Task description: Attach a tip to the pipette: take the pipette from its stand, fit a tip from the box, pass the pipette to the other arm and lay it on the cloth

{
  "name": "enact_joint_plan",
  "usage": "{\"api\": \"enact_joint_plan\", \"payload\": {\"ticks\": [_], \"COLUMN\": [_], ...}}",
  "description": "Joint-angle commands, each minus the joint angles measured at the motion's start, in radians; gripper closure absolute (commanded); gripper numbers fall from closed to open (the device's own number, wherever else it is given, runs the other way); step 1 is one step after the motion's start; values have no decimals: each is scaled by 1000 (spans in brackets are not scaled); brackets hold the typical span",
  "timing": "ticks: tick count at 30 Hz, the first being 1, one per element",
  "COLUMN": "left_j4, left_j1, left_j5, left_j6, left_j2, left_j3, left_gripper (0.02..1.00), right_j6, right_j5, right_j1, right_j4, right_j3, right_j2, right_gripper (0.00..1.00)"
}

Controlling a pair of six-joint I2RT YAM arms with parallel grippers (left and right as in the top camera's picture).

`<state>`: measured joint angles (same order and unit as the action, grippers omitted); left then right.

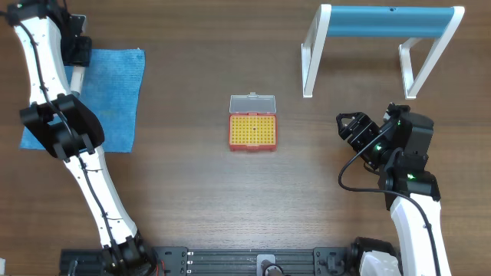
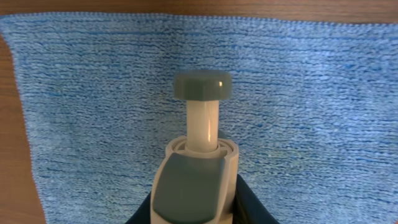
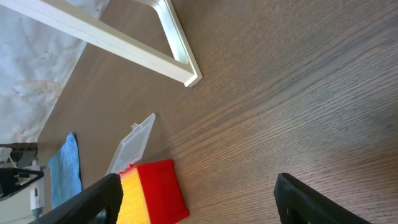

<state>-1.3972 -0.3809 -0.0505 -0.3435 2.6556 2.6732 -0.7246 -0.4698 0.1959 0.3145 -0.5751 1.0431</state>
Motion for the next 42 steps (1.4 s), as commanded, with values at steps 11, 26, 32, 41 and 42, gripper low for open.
{"api": "enact_joint_plan", "payload": {"ticks": [11, 26, 32, 41, 42], "left_j4": [32, 46, 60, 54, 46], "left_j1": [2, 1, 3, 3, 4], "left_j5": [-16, 23, 25, 24, 24], "left_j6": [-2, -2, -2, -2, -2], "left_j2": [83, 83, 83, 81, 79], "left_j3": [-8, -13, -13, -12, -12], "left_gripper": [991, 991, 814, 231, 202], "right_j6": [-20, -20, -24, -23, -23], "right_j5": [13, 14, 13, 14, 14], "right_j1": [-6, -6, -6, -6, -6], "right_j4": [-1, -1, -1, -1, -1], "right_j3": [-5, -5, -5, -5, -5], "right_j2": [-5, -5, -5, -5, -5], "right_gripper": [207, 207, 207, 207, 205]}}
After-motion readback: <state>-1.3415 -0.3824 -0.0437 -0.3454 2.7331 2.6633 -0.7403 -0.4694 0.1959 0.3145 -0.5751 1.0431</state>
